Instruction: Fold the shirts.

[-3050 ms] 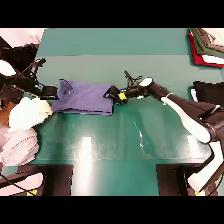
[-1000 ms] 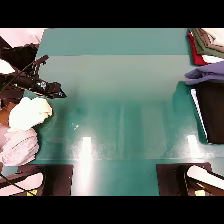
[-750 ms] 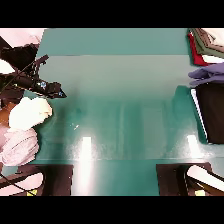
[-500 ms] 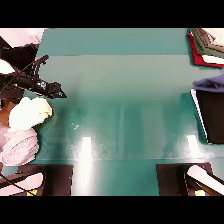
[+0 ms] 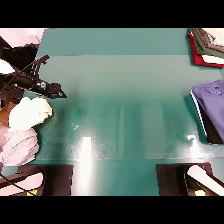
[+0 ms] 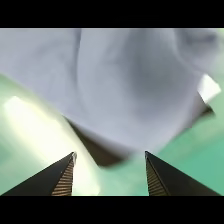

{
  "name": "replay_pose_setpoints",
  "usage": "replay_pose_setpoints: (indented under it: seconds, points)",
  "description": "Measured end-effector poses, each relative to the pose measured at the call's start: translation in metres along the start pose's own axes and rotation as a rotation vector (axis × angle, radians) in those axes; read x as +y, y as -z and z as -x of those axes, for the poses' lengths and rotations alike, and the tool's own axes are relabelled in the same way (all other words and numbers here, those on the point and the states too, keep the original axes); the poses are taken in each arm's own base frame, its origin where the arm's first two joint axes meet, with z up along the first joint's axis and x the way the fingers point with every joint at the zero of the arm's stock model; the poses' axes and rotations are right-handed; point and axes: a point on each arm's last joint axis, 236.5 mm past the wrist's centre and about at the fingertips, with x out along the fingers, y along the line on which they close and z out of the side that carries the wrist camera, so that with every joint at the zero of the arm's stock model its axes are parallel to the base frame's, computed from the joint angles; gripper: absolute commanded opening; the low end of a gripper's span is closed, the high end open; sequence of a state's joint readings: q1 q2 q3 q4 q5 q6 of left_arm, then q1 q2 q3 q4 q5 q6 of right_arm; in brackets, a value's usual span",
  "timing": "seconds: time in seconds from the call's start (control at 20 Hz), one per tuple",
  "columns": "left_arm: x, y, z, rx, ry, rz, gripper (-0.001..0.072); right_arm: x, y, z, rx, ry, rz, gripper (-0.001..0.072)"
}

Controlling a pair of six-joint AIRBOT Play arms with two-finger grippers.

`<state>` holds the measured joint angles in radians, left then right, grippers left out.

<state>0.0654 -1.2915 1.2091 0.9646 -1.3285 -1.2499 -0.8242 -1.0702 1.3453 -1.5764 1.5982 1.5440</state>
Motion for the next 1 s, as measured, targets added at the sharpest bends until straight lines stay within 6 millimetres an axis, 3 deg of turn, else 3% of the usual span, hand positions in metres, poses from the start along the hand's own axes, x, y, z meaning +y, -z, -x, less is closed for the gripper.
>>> replay_pose_setpoints:
  seconds: [0.1, 0.25, 0.5, 0.55, 0.6, 0.7, 1.0]
  points:
    - [0.0, 0.0, 0.0, 0.0, 0.0, -0.001, 0.0026, -0.015, 0.016, -0.004, 0.027, 0.066, -0.004, 0.0508]
    - [0.0, -0.001, 0.0, -0.004, -0.002, -0.002, 0.0026, -0.012, 0.021, 0.0, -0.008, 0.063, -0.006, 0.0507]
    - [0.001, -0.004, 0.0, -0.018, -0.005, -0.001, 0.0025, 0.06, 0.019, 0.024, -0.131, -0.144, 0.088, 0.0505]
    - [0.001, -0.005, 0.0, -0.022, -0.005, -0.001, 0.0026, 0.075, 0.02, 0.031, -0.154, -0.182, 0.119, 0.0471]
    - [0.001, -0.006, 0.0, -0.027, -0.006, -0.001, 0.0026, 0.09, 0.022, 0.038, -0.177, -0.216, 0.157, 0.037]
    - [0.002, -0.009, 0.0, -0.038, -0.009, -0.001, 0.0026, 0.122, 0.03, 0.052, -0.215, -0.283, 0.24, 0.0035]
    - [0.004, -0.014, 0.0, -0.057, -0.015, 0.001, 0.0026, 0.192, 0.058, 0.088, -0.315, -0.428, 0.469, 0.0021]
